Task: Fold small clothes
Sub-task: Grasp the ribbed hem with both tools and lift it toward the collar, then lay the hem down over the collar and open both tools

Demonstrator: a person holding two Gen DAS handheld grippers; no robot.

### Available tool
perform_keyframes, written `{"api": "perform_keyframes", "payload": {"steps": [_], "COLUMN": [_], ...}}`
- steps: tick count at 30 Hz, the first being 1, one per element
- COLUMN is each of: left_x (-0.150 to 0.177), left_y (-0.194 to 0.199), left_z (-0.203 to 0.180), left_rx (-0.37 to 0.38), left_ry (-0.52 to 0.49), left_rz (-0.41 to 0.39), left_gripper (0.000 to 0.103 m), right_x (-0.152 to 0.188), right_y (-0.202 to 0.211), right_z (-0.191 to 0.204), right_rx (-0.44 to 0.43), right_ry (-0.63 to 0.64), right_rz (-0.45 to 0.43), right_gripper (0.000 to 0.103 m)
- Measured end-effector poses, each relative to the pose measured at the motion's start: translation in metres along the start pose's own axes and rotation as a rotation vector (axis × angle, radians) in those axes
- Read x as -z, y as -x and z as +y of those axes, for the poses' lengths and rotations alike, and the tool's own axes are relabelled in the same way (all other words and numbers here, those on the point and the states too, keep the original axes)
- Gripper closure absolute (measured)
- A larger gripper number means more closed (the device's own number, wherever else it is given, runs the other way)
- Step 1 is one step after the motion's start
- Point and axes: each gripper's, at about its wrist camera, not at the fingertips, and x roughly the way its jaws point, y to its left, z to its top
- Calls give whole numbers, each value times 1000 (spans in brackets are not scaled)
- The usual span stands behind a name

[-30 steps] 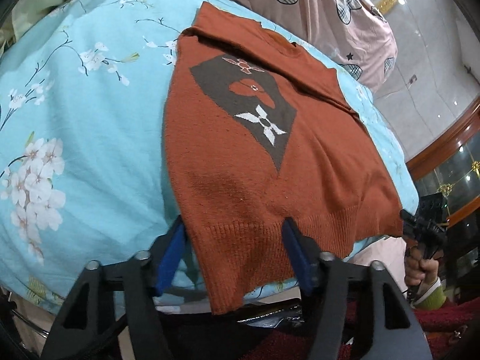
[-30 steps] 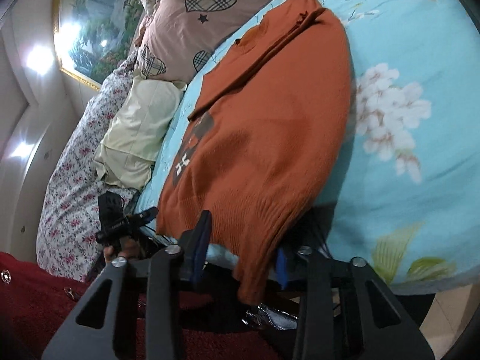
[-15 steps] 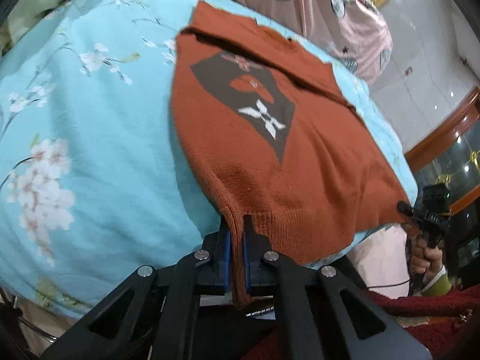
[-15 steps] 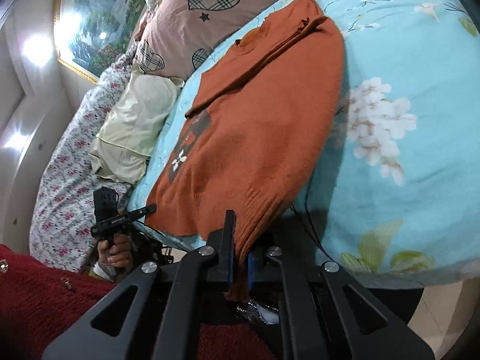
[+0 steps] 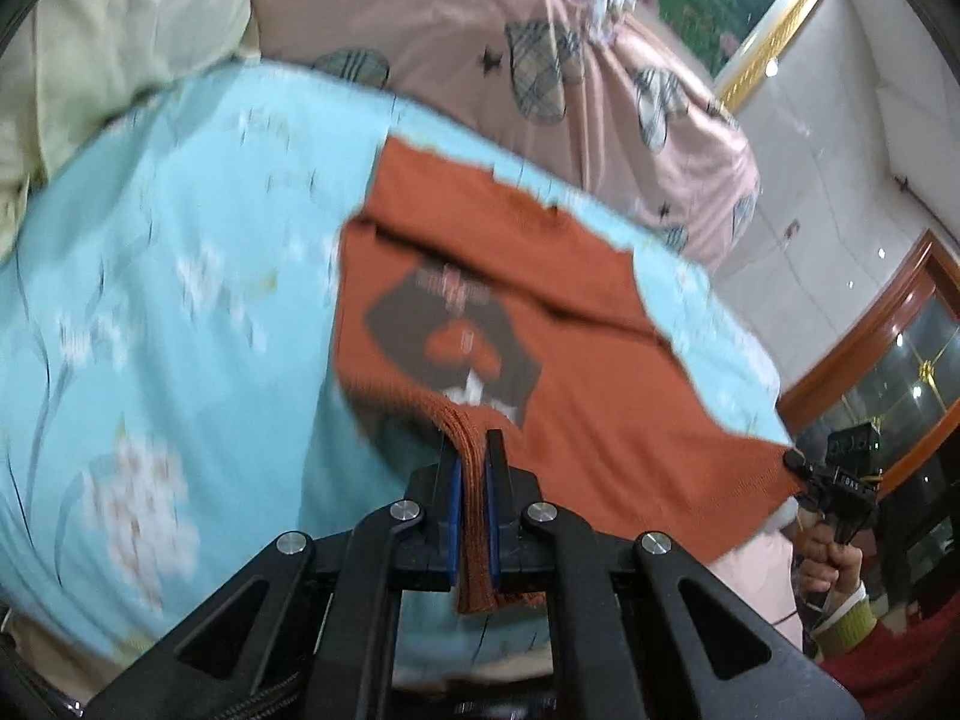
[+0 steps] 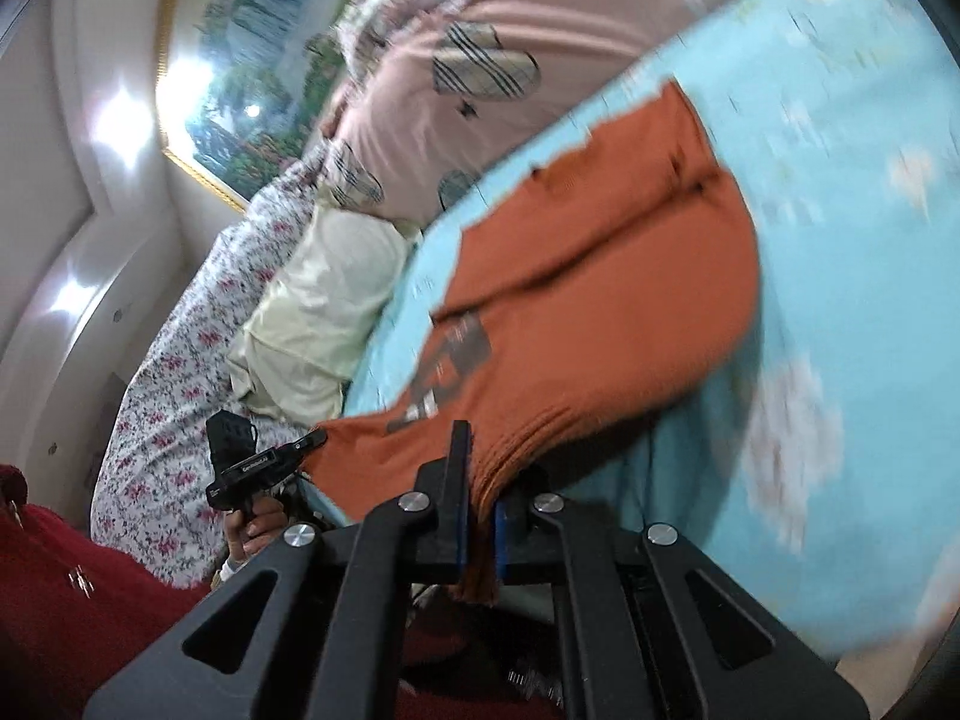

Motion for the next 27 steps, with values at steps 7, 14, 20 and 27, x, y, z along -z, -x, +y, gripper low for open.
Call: {"api": "perform_keyframes", "payload": {"steps": [7, 14, 20, 27], "left_x": [-82, -161, -210, -241], "left_y": [-24, -102, -170, -241], "left_z": [-15, -12, 12, 43], "left_rx": [7, -60, -123, -193], "left_ry": [-19, -33, -10, 13], "left_rz": [-140, -172, -141, -73], "left_gripper": [98, 99, 99, 98], "right_x": [-88, -174, -227, -245], "right_y": [-39, -100, -145, -197], "right_z": [-22, -67, -106, -148], "right_rx": [99, 225, 283, 373], "right_ry": [33, 31, 7, -14], "right_rz": [-65, -50, -33, 53], "right_gripper": [96, 96, 96, 96]}}
